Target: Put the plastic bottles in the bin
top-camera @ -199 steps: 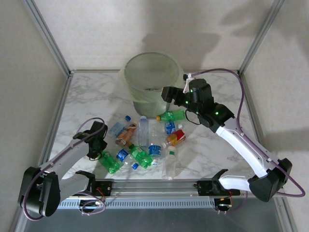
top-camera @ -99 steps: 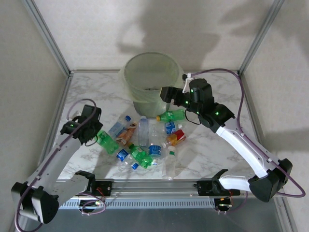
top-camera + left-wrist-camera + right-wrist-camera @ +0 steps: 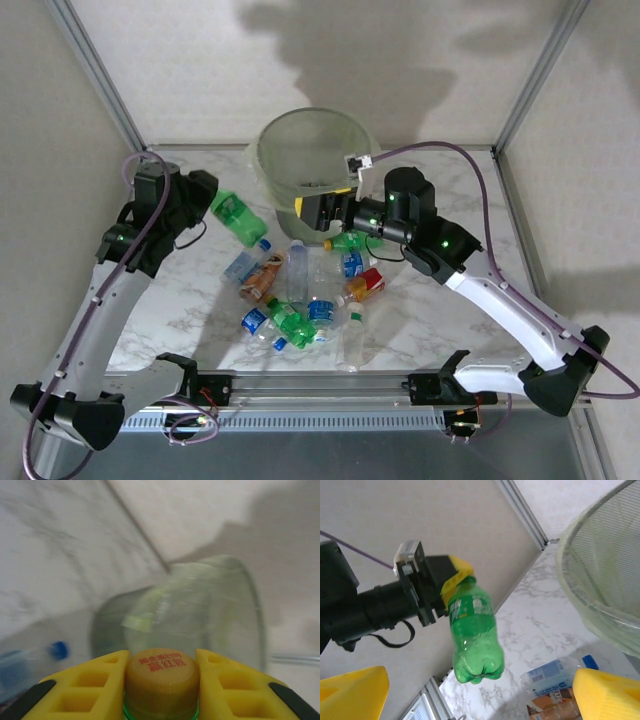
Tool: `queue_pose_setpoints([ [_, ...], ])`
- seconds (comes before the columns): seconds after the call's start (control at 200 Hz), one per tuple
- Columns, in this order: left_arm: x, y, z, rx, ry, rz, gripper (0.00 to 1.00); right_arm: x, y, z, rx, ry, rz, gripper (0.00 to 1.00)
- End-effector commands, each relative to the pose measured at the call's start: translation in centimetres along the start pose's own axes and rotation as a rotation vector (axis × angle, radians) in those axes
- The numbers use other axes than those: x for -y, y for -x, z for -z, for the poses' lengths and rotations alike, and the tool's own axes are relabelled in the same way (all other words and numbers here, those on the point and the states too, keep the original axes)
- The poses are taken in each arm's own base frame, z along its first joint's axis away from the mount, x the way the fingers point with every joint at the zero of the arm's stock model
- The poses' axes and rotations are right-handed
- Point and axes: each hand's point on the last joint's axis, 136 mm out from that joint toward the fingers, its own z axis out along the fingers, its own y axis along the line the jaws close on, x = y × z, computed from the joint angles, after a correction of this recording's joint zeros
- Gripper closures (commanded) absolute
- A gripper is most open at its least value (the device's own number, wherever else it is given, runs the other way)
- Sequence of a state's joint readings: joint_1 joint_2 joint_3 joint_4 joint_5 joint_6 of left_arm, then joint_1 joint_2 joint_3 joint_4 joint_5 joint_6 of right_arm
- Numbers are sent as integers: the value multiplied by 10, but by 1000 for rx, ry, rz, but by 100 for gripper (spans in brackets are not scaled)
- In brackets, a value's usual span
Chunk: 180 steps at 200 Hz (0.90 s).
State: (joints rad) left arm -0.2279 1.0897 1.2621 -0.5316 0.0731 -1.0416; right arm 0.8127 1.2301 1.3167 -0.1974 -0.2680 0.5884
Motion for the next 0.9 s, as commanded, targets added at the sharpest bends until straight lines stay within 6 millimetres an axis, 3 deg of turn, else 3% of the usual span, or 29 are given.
queue_pose_setpoints([
  [0.0, 80, -2, 9, -83, -309, 82, 92, -11, 3, -9, -8, 53, -23, 4],
  [0.165, 117, -9, 9, -145, -472, 125, 92, -20, -1, -19, -29, 132, -39, 1],
  [0.36, 136, -18, 7, -212, -589, 196, 92, -34, 10, -30, -26, 207, -44, 1],
  [0.691, 147, -21, 1, -248, -655, 219, 94, -34, 28, -43, -6, 227, -55, 1],
  [0.896, 146, -22, -5, -252, -646, 225, 95, -31, 34, -40, 11, 227, -61, 10],
])
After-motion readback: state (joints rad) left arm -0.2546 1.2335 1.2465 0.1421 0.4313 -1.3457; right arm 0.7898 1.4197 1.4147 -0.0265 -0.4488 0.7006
